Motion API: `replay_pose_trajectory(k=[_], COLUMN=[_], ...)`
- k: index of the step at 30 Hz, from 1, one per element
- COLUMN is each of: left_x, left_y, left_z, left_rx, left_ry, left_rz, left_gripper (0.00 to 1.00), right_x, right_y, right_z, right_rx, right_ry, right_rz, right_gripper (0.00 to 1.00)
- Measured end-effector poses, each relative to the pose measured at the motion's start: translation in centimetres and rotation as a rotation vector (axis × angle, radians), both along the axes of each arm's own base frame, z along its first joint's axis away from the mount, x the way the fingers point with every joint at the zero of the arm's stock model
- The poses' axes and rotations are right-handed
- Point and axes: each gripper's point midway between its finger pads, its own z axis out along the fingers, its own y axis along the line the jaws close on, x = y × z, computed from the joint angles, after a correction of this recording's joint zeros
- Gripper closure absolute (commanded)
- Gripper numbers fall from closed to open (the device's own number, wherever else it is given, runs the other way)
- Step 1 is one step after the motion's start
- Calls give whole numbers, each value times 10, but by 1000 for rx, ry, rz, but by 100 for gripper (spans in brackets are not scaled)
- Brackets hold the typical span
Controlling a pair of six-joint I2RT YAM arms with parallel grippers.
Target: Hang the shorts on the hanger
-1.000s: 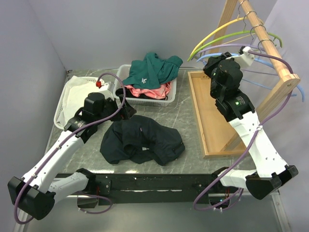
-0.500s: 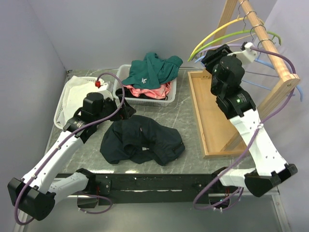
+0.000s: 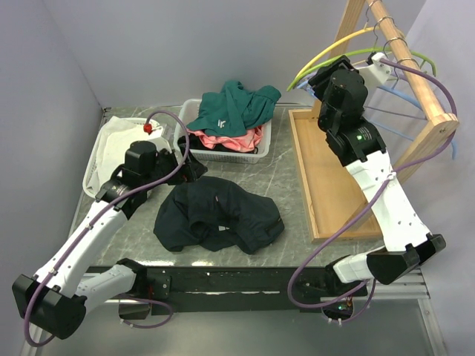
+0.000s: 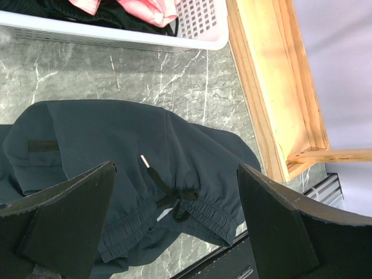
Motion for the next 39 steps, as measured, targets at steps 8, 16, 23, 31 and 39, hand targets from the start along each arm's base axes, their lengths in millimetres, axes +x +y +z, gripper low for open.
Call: replay_pose_trajectory(k=[8, 16, 23, 31, 39], left_x=[-1, 1, 2, 3, 3], left_y=[2, 6, 7, 9, 8], left_z=[3, 2, 3, 4, 5], left_rx=[-8, -14, -22, -34, -47], left_ry=[-6, -13, -12, -12, -14], left_rz=[-1, 9, 8, 4, -9], left_gripper=[9, 9, 9, 9, 9], right_x=[0, 3, 1, -10, -30], right_y=[-2, 3, 7, 19, 44], right_z=[-8, -14, -23, -25, -35], right_rx=[0, 17, 10, 13, 7], right_ry=[24, 37, 62, 62, 71], right_rz=[-4, 19, 49, 143, 270], right_gripper=[60, 92, 100, 100, 100])
